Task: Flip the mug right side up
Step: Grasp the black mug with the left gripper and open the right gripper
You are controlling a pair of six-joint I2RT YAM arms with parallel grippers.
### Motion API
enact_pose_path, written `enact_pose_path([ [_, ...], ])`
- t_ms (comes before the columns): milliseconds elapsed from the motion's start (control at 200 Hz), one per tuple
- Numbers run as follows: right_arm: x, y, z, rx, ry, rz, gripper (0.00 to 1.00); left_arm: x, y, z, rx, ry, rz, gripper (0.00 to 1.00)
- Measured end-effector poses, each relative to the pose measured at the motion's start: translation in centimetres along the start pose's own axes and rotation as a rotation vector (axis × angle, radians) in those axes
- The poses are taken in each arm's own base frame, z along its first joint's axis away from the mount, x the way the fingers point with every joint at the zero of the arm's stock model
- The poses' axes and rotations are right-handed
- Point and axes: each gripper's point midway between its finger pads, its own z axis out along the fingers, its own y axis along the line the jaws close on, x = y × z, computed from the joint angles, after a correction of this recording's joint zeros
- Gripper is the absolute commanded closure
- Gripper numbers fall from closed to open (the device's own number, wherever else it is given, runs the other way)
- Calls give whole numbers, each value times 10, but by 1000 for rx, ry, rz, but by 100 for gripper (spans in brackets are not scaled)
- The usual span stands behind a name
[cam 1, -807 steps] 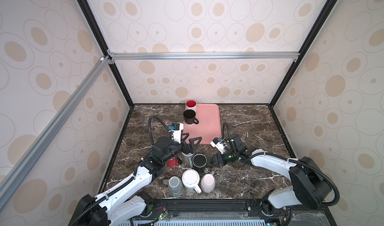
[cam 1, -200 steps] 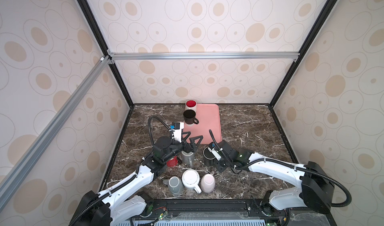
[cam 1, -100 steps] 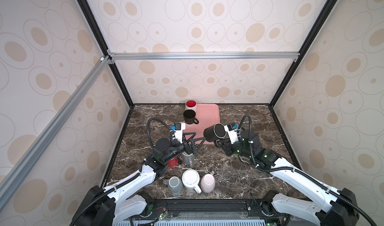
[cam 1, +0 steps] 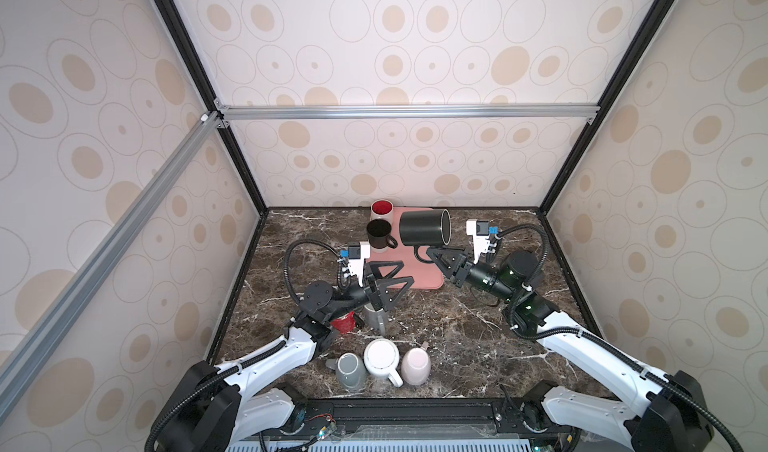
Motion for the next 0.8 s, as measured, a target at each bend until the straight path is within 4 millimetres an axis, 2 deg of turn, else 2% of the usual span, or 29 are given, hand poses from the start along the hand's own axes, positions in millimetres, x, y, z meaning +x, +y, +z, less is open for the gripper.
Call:
enact_pose_path([
  [115, 3, 12, 7, -90, 13, 40, 100, -2, -4, 1, 31, -10, -7, 27],
  [350, 27, 42, 15, -218, 97, 74, 100, -9, -14, 3, 97, -45, -17, 50],
  [485, 29, 48, 14, -244, 99, 75, 100, -12, -18, 3, 125, -61, -23, 63],
  [560, 30, 46, 14, -242, 98, 81, 100, -13, -19, 3, 132, -65, -30, 66],
  [675, 36, 44, 13, -236, 107, 94, 100, -12, -18, 3, 130, -65, -40, 62],
  [800, 38, 45, 15, -236, 109, 99, 100, -11, -17, 4, 129, -63, -50, 72],
])
